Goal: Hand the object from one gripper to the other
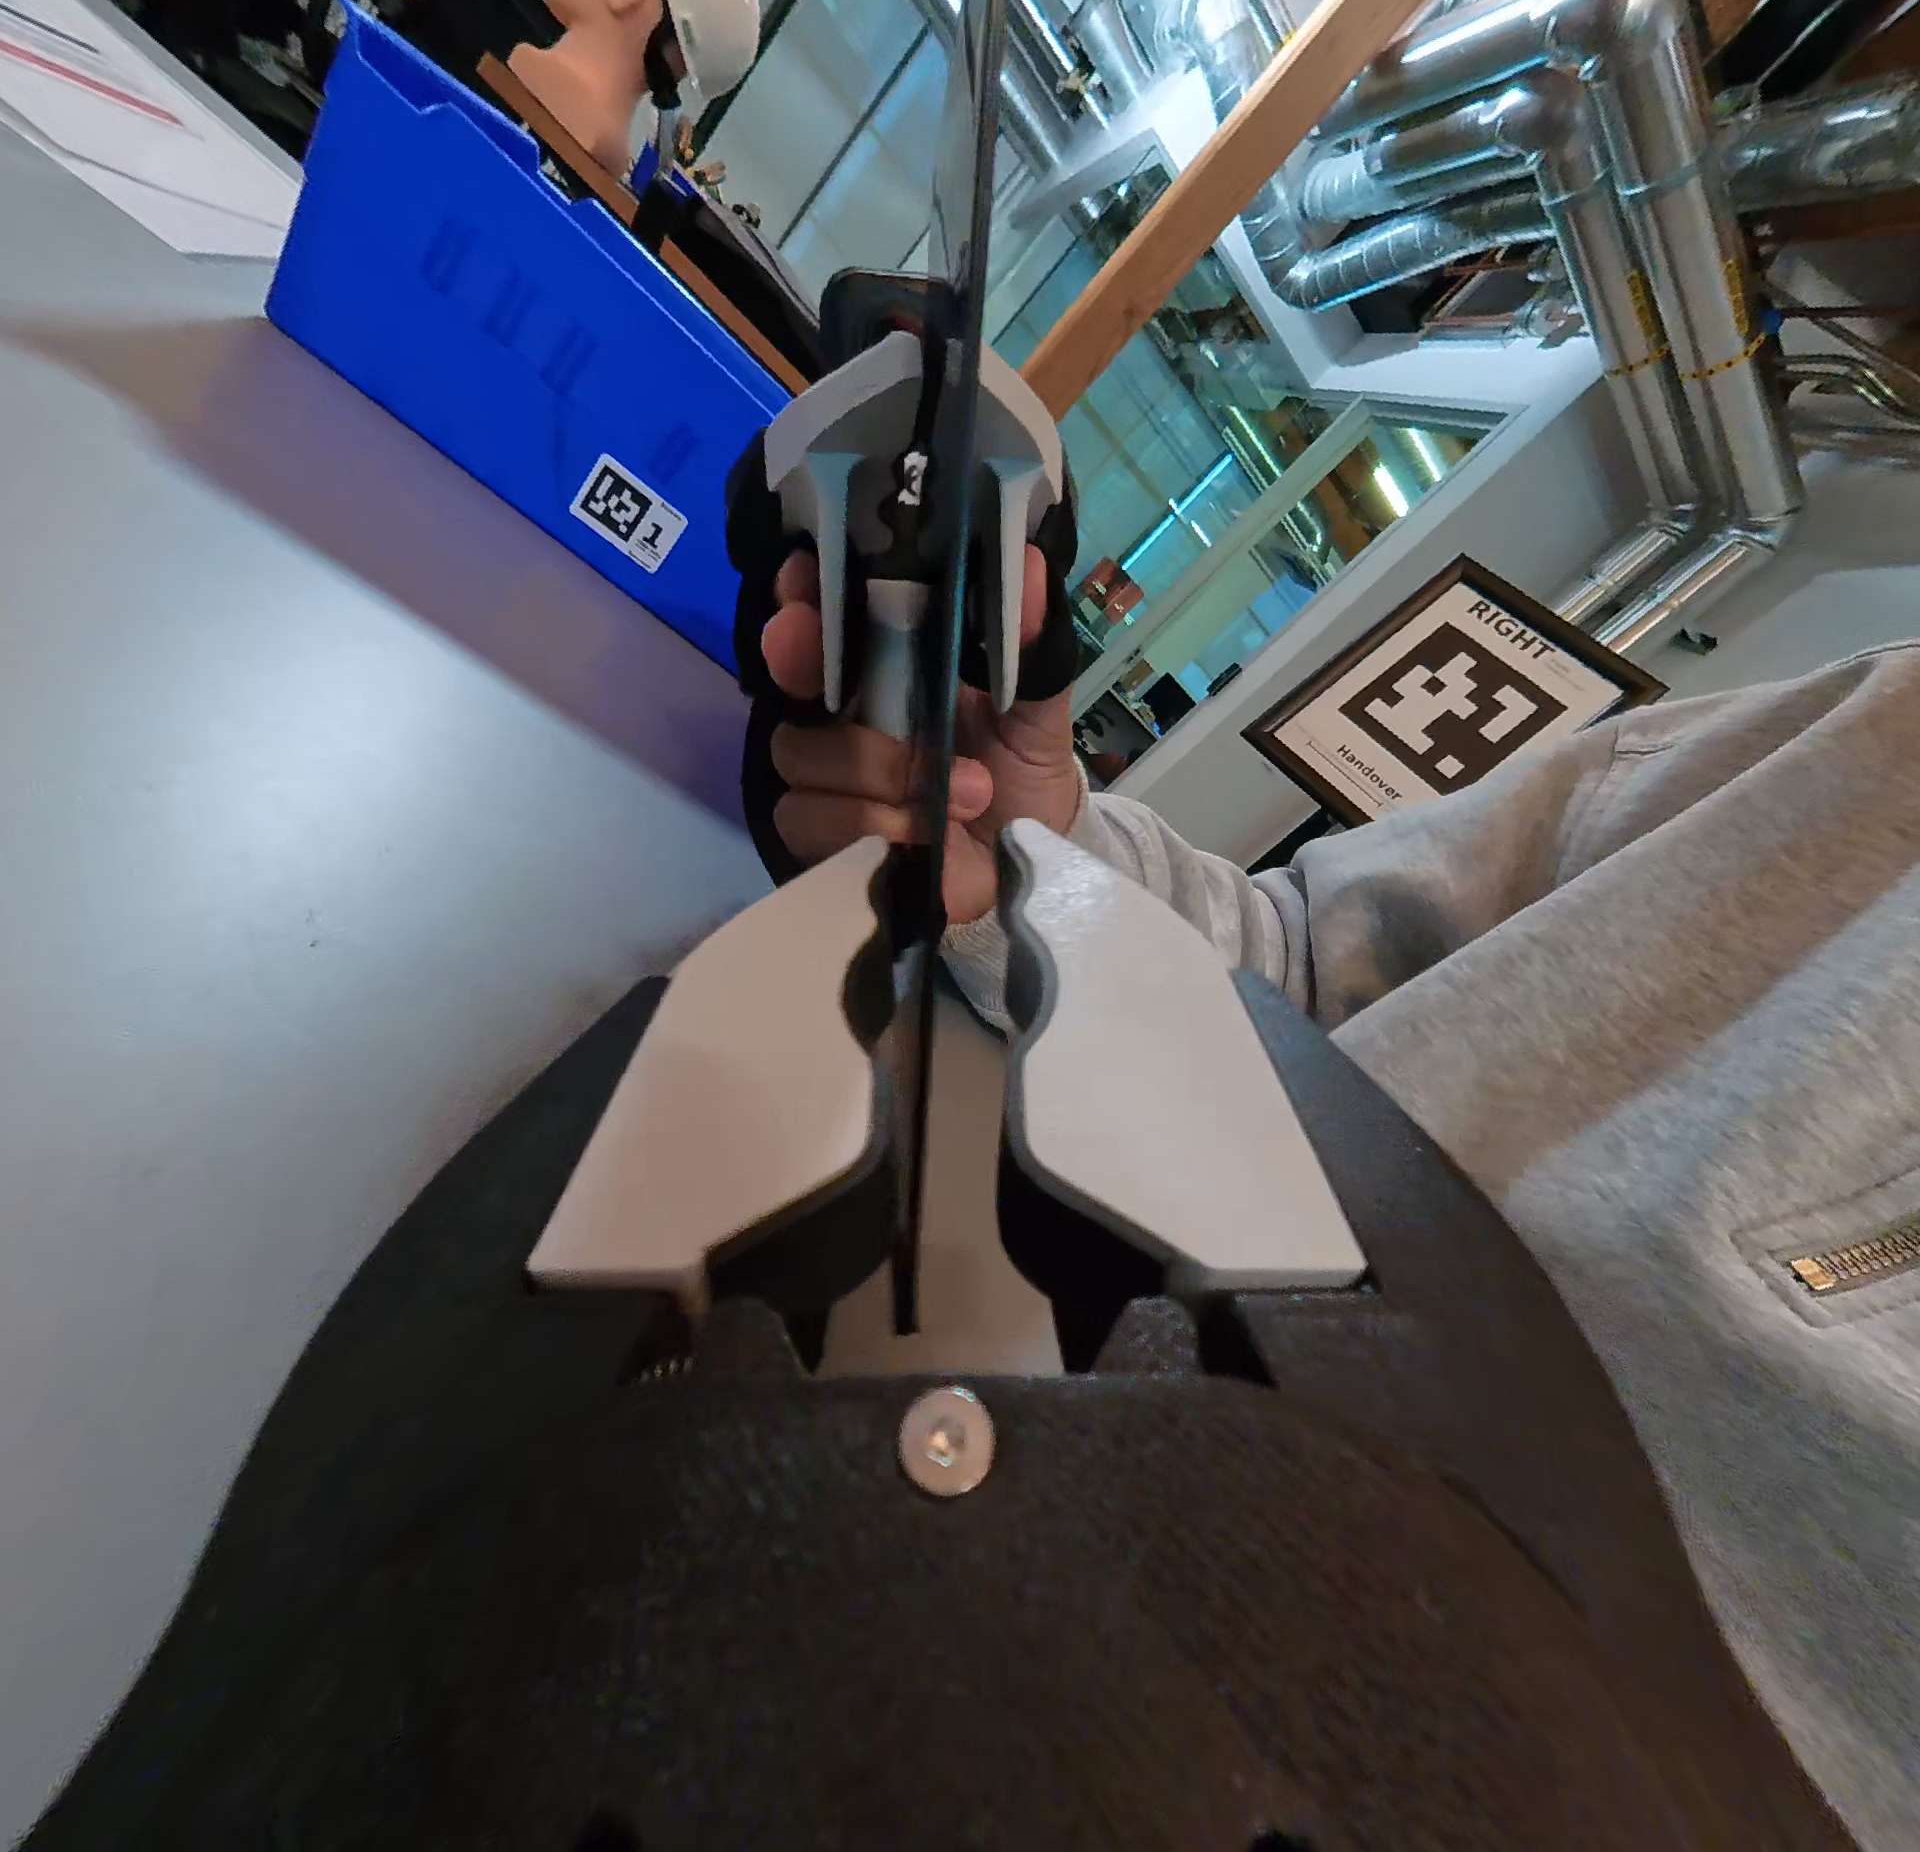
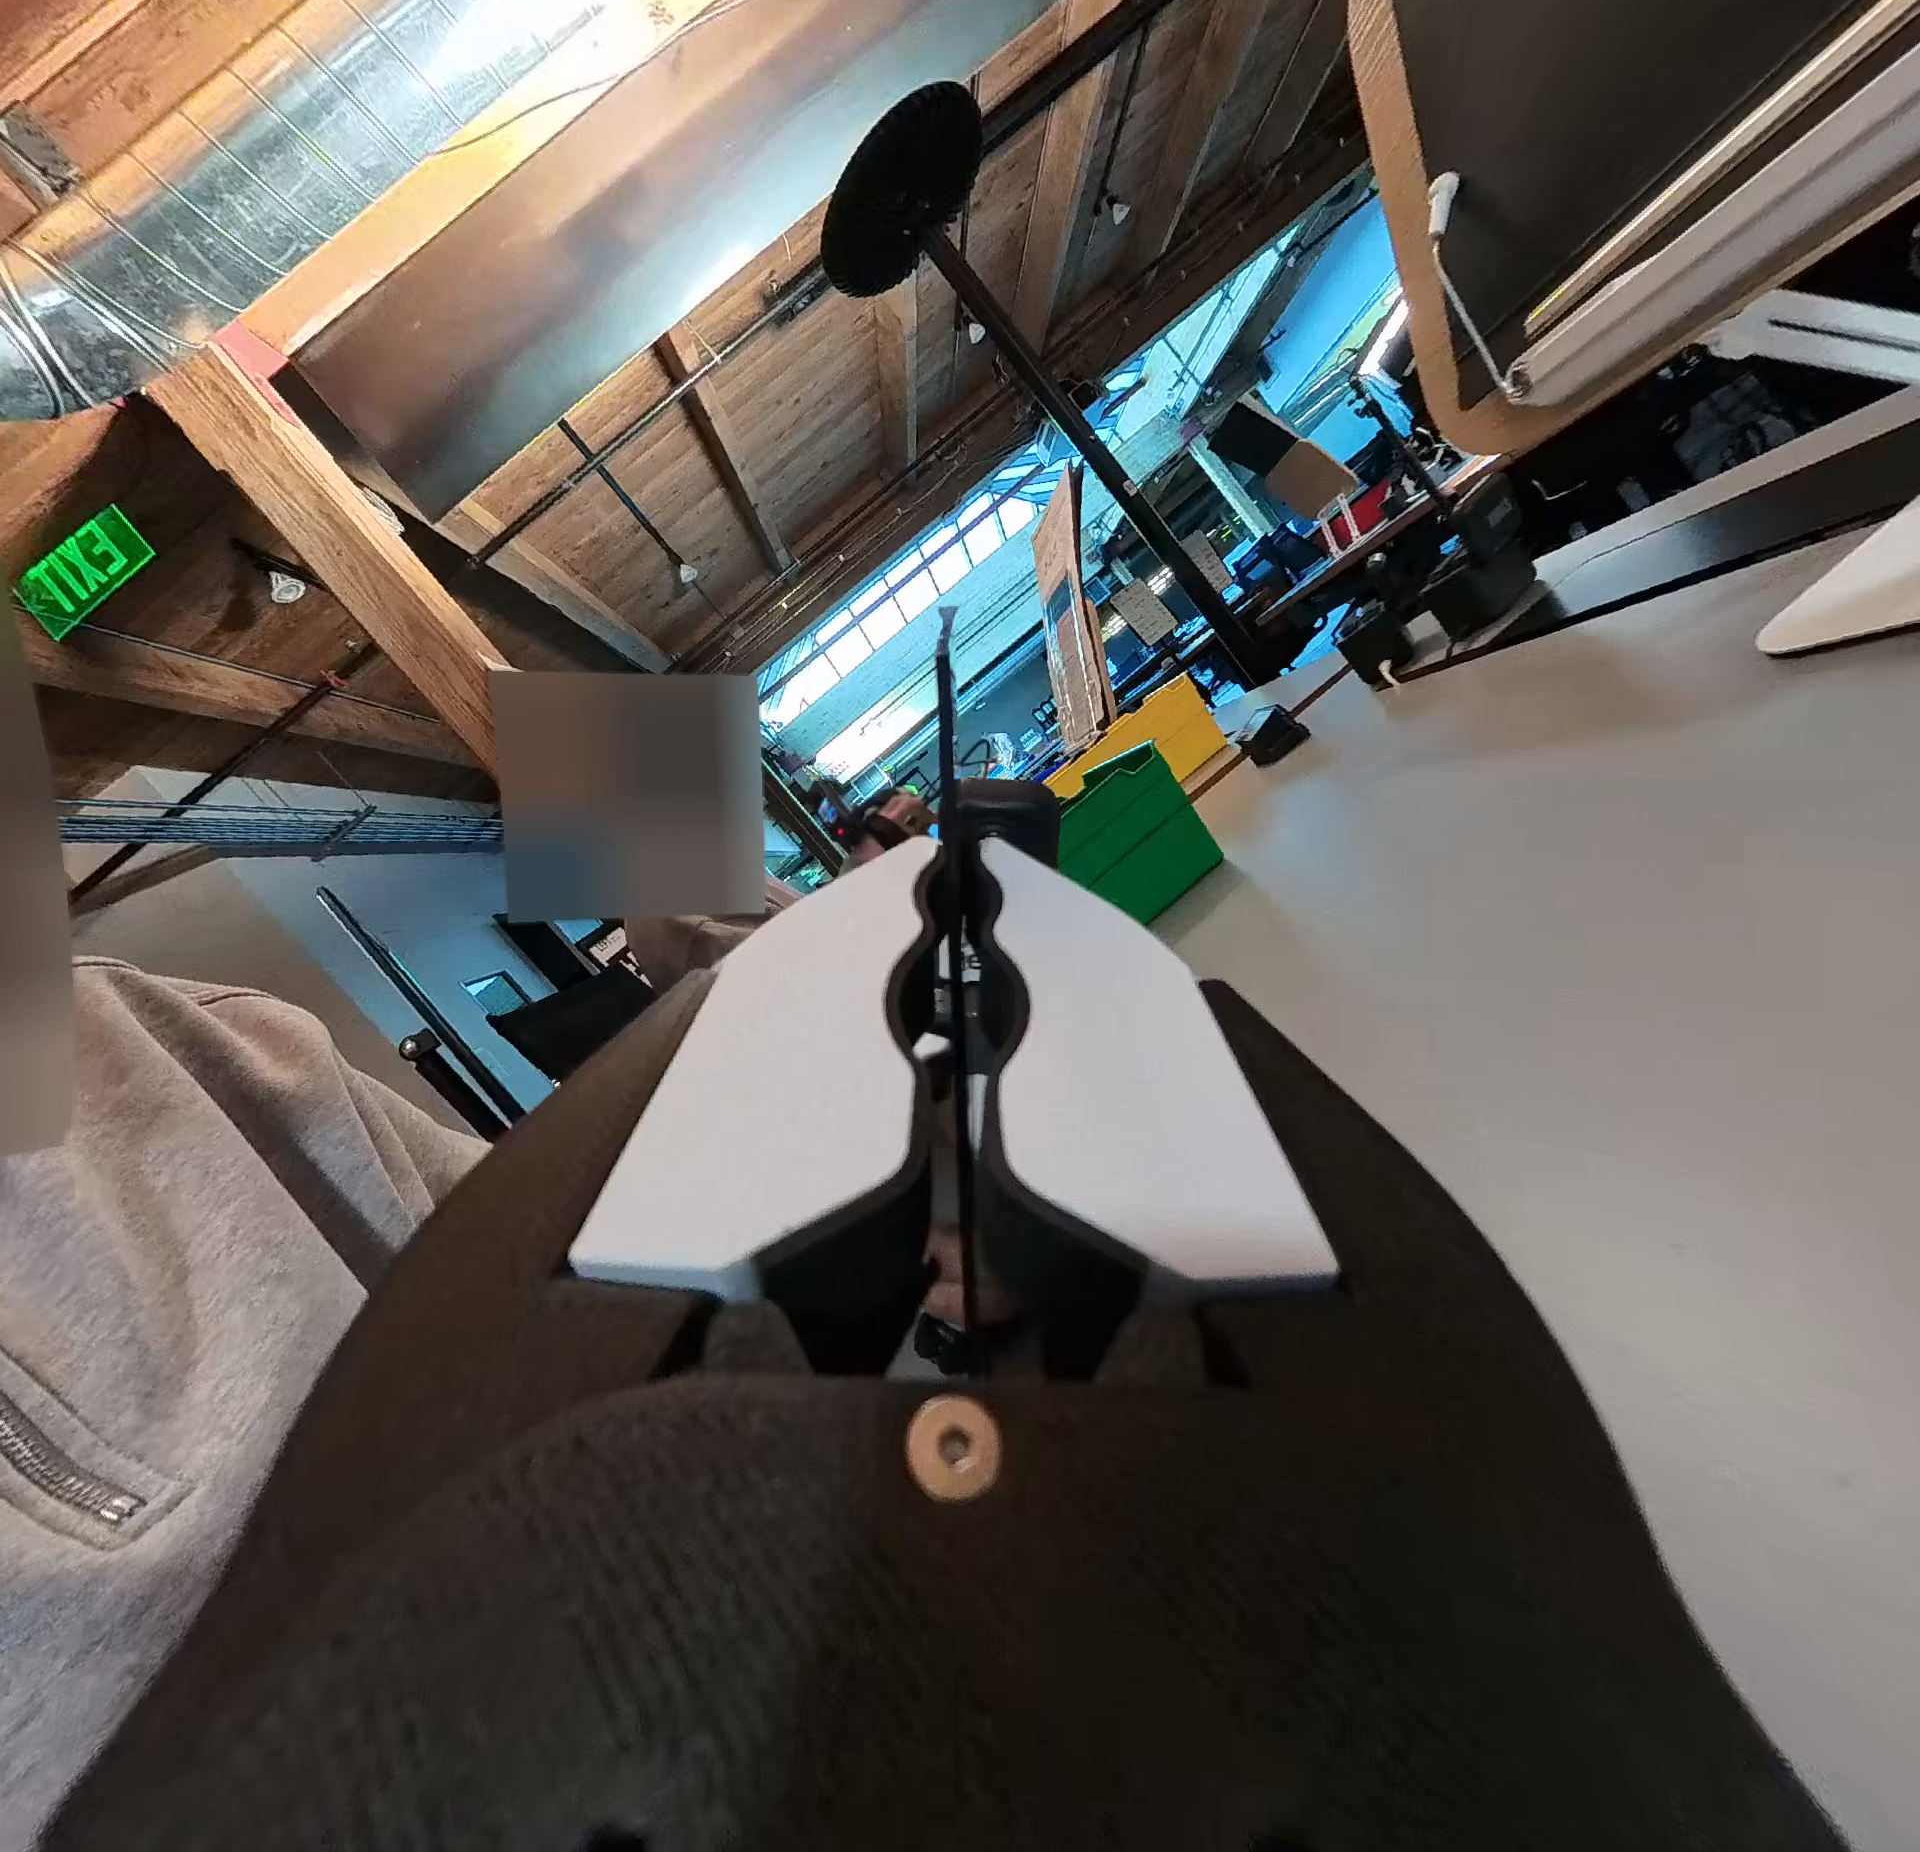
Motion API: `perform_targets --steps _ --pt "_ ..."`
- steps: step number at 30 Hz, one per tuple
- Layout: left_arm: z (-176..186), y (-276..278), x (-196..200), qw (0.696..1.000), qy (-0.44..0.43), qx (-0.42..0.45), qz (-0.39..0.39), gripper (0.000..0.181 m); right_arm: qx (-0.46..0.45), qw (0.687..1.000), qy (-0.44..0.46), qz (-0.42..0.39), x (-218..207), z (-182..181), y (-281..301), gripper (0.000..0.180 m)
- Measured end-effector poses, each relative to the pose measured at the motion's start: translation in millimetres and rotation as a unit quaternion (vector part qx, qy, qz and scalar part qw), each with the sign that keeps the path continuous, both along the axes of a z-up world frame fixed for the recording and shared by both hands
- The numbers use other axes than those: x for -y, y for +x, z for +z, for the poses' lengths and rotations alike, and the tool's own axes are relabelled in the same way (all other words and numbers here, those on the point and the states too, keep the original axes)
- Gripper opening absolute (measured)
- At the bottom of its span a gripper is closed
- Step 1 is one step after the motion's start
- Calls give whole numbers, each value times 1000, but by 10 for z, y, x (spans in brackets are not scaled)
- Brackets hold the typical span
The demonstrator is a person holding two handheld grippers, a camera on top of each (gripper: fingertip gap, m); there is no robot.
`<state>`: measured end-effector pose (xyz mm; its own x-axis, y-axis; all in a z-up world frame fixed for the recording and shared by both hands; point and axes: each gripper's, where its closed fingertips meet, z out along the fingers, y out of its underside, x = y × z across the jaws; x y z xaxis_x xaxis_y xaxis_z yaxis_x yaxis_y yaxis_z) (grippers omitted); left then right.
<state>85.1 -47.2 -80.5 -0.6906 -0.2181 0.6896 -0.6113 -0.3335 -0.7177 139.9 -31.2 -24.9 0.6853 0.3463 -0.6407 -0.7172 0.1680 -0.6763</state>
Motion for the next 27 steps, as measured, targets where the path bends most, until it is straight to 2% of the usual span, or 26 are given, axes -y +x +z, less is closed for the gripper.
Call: perform_targets --steps 1,5,9,14,18,20,24,27 --pt "-7 -2 2 1000 3 -1 0 5 -1 1000 1 2 -5 1 -10 2" --pt "-17 10 4 1000 19 6 11 2 -2 1000 7 -3 -14 7 -2 5" --pt "26 65 -80 999 9 18 41 1 -11 998 28 -51 30 44 151 45" --pt "160 154 -340 994 -25 38 101 2 -20 997 29 -65 54 26 223 56" --pt "232 207 -602 987 -50 43 145 2 -24 999 1 -35 -73 -77 122 62" --pt "246 223 -693 984 -49 47 162 2 -29 999 -25 0 -181 -173 11 71" --pt "311 209 -762 981 -52 66 175 2 -10 995 -75 58 -355 -340 -257 78" --pt "321 195 -745 982 -59 66 167 2 18 990 -108 88 -434 -440 -434 76"
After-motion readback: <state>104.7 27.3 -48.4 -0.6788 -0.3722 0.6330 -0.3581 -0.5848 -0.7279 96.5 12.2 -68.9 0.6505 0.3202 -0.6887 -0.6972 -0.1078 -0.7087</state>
